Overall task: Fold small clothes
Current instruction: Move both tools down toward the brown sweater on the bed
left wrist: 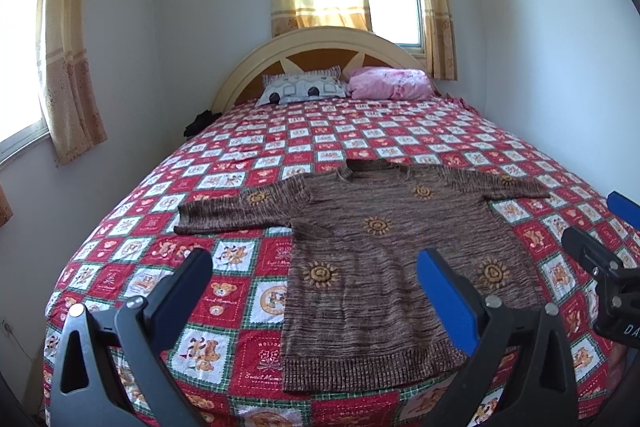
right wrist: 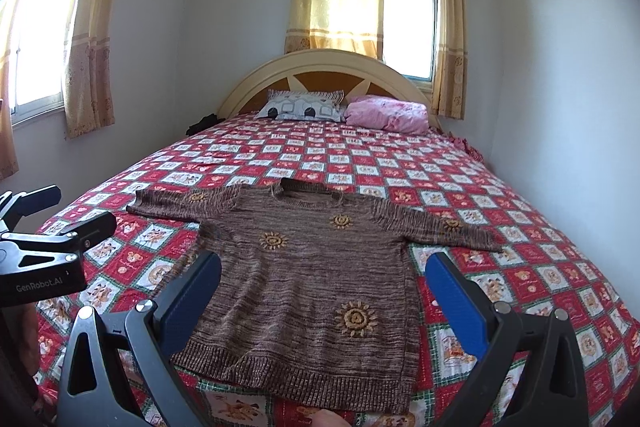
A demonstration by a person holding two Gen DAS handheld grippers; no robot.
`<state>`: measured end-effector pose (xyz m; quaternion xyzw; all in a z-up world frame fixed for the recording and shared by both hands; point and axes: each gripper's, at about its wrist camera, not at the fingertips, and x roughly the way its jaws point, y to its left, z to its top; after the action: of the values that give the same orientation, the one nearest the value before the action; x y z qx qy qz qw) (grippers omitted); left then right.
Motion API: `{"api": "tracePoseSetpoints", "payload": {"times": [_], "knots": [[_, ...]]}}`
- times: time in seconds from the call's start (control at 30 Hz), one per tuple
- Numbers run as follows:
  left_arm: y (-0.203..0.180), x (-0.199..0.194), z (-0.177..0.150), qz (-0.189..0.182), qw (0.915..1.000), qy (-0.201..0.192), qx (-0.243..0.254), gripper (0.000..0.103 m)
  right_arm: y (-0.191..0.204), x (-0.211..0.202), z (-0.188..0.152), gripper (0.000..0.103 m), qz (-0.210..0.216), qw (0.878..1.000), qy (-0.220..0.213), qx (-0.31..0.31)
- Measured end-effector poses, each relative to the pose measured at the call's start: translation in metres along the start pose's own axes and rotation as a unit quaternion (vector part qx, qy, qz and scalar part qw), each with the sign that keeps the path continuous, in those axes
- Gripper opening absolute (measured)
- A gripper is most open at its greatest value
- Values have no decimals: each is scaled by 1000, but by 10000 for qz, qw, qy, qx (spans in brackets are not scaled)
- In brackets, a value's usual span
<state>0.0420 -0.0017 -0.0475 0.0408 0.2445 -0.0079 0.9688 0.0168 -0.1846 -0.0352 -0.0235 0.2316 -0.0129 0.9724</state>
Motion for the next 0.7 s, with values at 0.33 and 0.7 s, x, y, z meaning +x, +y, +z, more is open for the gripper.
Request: {"api": "tracePoseSetpoints", "payload": {"times": [0.33,0.7], "knots": [[-8,66,-21,-44,9990,397,193,103,-31,62,-32,102,131,9970,634,431],[-14,141,-16,-57,9972,644,374,103,-129,130,-53,102,-111,9822,1342,1310]]}}
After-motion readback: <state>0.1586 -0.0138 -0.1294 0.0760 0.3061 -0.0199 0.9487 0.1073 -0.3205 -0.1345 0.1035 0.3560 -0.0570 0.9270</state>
